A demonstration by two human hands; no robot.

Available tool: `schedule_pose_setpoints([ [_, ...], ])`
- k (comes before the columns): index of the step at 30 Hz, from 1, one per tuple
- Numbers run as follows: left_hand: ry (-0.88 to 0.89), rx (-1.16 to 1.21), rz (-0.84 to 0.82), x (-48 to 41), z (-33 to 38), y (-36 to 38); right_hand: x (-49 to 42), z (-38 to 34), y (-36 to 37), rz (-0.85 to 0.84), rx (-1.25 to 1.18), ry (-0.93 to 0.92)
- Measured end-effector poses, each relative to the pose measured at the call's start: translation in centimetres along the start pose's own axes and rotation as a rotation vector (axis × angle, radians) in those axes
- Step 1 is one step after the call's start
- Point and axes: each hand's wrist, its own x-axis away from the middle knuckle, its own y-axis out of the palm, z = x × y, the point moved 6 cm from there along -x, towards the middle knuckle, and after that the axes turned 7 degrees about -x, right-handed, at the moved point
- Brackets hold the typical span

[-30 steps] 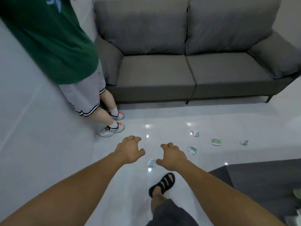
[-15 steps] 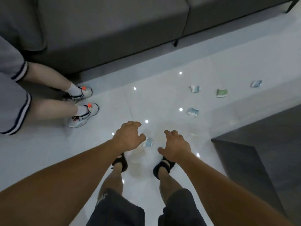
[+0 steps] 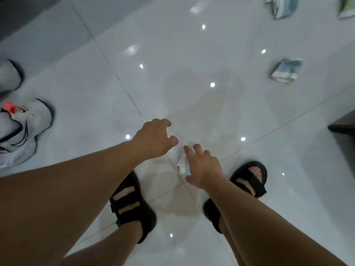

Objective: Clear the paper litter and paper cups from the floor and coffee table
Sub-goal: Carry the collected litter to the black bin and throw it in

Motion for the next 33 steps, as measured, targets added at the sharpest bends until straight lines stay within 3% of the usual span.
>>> schedule_pose_setpoints([
  [4,0.033,0.003,-0.095,-2.1,0.0,3.6,-2.2,1.0,3.4,0.065,-0.084,-0.018],
  [7,0.038,0.011,-0.128,-1.9,1.2,3.9,-1.8,2.3,1.7,0.154,-0.246,0.032],
  [14,0.120,0.232,-0.186,3.7,10.9,-3.0,6.9,4.0,-12.9,0.469,-0.570,-0.096],
  [19,0.256,0.298,-0.122,7.5,21.3,-10.5,14.6,8.4,-23.1,0.632,-0.714,-0.092],
  [23,0.297,0.247,-0.035,8.4,27.3,-14.7,17.4,13.5,-28.2,0.626,-0.660,-0.025],
  [26,0.274,0.162,0.051,6.8,28.9,-16.8,17.2,18.0,-29.8,0.554,-0.568,0.139],
  [30,0.183,0.120,0.026,4.1,28.3,-17.9,15.9,21.1,-30.7,0.453,-0.527,0.299],
  [33,0.215,0.050,0.021,1.4,28.3,-19.5,13.9,21.9,-31.6,0.444,-0.510,0.362],
])
